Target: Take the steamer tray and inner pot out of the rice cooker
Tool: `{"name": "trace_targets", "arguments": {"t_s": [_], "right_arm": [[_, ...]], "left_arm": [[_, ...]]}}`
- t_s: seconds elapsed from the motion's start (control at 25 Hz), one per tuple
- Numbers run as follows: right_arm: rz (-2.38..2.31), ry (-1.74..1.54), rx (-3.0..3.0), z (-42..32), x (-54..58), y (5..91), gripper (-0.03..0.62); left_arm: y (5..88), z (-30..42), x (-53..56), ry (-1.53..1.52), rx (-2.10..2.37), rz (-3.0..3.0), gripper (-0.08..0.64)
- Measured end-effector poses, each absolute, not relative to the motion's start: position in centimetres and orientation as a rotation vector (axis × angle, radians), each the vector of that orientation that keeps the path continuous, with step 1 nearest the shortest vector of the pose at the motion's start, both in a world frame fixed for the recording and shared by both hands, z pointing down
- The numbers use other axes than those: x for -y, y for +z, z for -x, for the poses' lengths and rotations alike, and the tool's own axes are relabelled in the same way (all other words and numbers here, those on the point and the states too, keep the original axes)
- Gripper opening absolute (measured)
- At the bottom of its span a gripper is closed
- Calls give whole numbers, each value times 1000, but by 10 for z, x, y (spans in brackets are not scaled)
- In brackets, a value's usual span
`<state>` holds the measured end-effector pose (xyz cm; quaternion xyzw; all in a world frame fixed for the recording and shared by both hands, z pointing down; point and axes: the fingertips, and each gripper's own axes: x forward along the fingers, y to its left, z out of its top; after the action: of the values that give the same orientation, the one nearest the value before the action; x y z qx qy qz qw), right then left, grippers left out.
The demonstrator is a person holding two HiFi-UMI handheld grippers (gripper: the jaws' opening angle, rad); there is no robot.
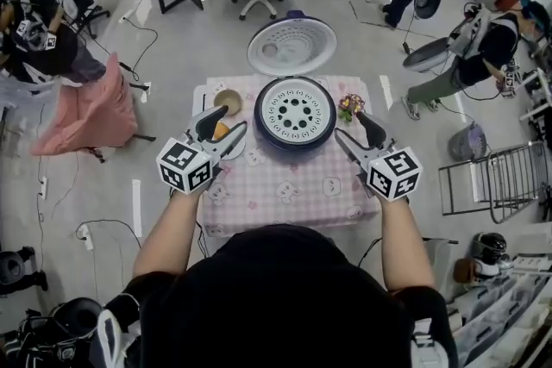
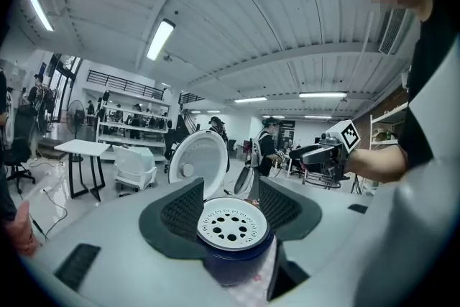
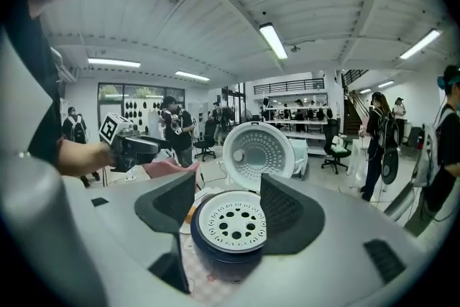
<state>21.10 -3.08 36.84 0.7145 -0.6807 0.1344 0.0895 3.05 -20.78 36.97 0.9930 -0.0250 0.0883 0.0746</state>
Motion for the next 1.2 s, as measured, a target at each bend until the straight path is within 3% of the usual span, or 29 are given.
{"name": "trace_targets", "arguments": {"t_s": [0.44,1.2], "right_arm": [[-1790,446,2064,-204,63,382,295],[-1024,593,2073,-181,86,519,250]], "left_arm": [[372,-24,217,314,111,-2941,259],[422,-33,220,392,251,-2853,258]]}}
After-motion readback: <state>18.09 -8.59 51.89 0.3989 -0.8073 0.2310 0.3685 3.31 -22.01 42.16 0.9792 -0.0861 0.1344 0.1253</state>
